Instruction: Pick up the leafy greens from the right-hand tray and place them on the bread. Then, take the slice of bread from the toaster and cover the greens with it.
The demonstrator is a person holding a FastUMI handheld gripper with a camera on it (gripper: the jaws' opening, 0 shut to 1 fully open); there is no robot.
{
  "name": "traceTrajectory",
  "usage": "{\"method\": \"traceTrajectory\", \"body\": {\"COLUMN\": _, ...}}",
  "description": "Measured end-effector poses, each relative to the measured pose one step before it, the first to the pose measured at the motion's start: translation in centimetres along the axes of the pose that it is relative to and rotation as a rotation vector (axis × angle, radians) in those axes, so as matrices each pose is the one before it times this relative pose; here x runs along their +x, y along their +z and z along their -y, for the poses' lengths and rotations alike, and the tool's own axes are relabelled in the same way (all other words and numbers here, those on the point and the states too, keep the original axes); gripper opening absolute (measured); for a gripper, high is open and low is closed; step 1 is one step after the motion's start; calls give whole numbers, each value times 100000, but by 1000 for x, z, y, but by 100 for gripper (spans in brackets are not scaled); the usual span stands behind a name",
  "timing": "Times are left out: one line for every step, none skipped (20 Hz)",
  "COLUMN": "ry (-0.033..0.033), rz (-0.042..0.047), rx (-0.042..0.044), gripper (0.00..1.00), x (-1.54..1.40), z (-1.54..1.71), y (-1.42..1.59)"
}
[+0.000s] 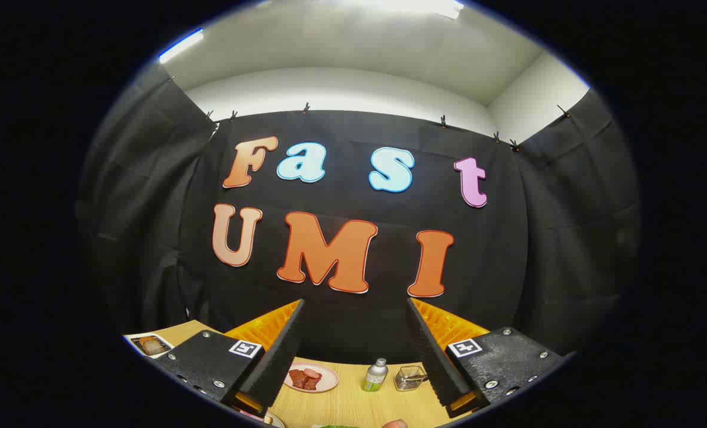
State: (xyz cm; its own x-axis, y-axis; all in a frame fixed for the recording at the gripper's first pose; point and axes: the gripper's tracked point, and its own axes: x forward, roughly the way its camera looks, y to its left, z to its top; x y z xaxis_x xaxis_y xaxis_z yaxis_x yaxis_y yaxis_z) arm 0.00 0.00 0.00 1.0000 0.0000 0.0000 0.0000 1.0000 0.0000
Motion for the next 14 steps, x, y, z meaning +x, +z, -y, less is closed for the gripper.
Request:
{"method": "traceTrajectory", "body": {"ry": 162, "rz": 217, "rx": -113, "gripper": 98, "x": 4, "z": -69, "y": 182}}
{"method": "traceTrajectory", "body": {"ry": 290, "rz": 191, "rx": -25, "gripper": 98, "x": 99, "z": -111, "y": 85}}
{"method": "traceTrajectory", "body": {"ry": 324, "rz": 285, "rx": -113, "gripper": 98, "x": -26, "z": -196, "y": 167}}
{"method": "traceTrajectory", "body": {"ry": -110, "rz": 99, "rx": -197, "gripper": 98, "x": 54, "z": -8, "y": 124}}
{"method": "traceTrajectory", "body": {"ry": -172, "rz": 91, "rx": -122, "gripper": 98, "x": 60, "z": 86, "y": 77}}
{"method": "traceTrajectory", "body": {"ry": -166, "rz": 175, "rx": 58, "gripper": 98, "x": -46, "z": 41, "y": 190}}
{"method": "traceTrajectory", "body": {"ry": 20, "rz": 14, "rx": 200, "gripper": 98, "x": -26, "z": -93, "y": 165}}
{"method": "traceTrajectory", "body": {"ry": -90, "rz": 26, "rx": 31, "gripper": 98, "x": -58, "z": -10, "y": 70}}
{"method": "traceTrajectory", "body": {"ry": -408, "rz": -155, "rx": -96, "gripper": 98, "x": 154, "z": 186, "y": -26}}
{"method": "traceTrajectory", "body": {"ry": -267, "rz": -119, "rx": -135, "gripper": 98, "x": 19, "z": 127, "y": 15}}
{"method": "traceTrajectory", "body": {"ry": -314, "rz": -275, "rx": -18, "gripper": 98, "x": -47, "z": 46, "y": -79}}
{"method": "traceTrajectory", "body": {"ry": -62, "rz": -434, "rx": -25, "gripper": 98, "x": 31, "z": 67, "y": -183}}
{"method": "traceTrajectory", "body": {"ry": -152, "rz": -607, "rx": -42, "gripper": 98, "x": 35, "z": 33, "y": -260}}
{"method": "traceTrajectory", "body": {"ry": -161, "rz": -917, "rx": -161, "gripper": 98, "x": -65, "z": 104, "y": -346}}
